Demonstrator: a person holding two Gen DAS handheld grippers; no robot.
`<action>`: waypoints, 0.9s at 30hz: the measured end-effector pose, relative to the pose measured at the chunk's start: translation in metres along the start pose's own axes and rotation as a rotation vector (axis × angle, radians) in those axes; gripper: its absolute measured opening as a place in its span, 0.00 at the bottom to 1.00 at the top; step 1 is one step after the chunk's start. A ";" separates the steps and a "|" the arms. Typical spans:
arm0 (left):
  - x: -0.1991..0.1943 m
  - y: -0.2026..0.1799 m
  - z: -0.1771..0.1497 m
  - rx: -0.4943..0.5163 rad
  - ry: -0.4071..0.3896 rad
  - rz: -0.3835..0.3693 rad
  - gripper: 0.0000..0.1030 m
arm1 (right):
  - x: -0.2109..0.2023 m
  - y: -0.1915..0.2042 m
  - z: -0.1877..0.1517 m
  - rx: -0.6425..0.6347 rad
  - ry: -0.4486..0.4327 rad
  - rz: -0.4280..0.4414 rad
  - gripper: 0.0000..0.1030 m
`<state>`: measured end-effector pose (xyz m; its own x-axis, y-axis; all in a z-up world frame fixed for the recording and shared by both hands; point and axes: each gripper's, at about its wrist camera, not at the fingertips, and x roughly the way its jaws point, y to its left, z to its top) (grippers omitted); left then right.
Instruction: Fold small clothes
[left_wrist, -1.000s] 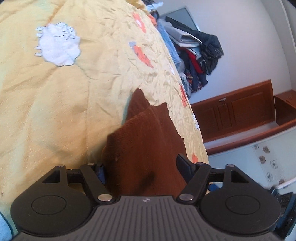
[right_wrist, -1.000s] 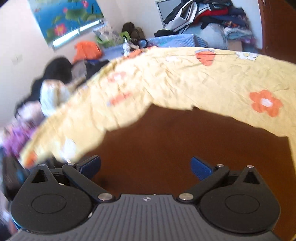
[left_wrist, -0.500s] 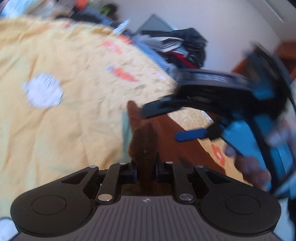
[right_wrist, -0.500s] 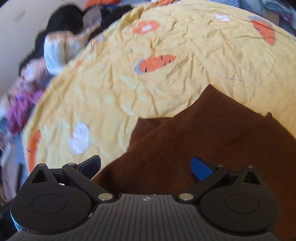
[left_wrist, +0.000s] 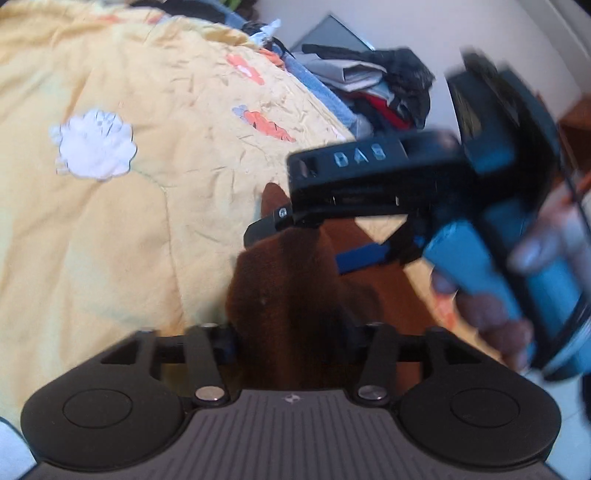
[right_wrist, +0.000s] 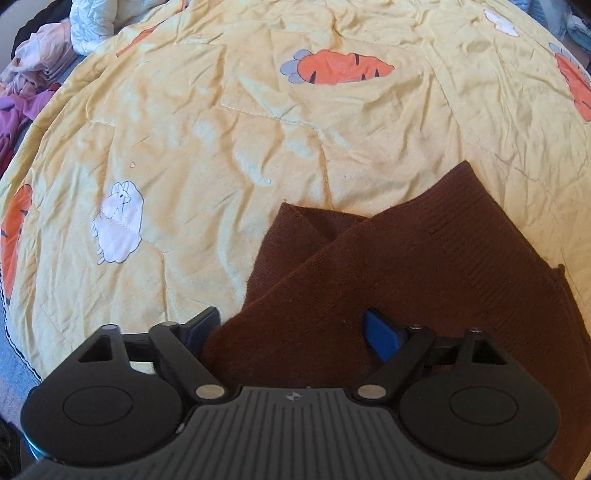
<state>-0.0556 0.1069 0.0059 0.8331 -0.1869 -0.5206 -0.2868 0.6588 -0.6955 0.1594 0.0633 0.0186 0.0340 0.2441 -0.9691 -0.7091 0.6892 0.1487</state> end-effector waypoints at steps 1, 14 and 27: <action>0.002 0.000 0.002 -0.018 0.005 -0.014 0.64 | 0.001 -0.003 -0.001 0.013 -0.002 0.013 0.91; -0.001 -0.080 -0.057 0.687 -0.185 0.097 0.11 | -0.007 -0.010 0.006 0.061 0.015 0.073 0.85; 0.005 -0.126 -0.086 0.949 -0.230 0.060 0.12 | -0.060 -0.082 -0.040 0.051 -0.140 0.130 0.25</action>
<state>-0.0564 -0.0399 0.0484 0.9303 -0.0541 -0.3627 0.0847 0.9940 0.0688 0.1871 -0.0348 0.0565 0.0443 0.4232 -0.9049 -0.6775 0.6784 0.2841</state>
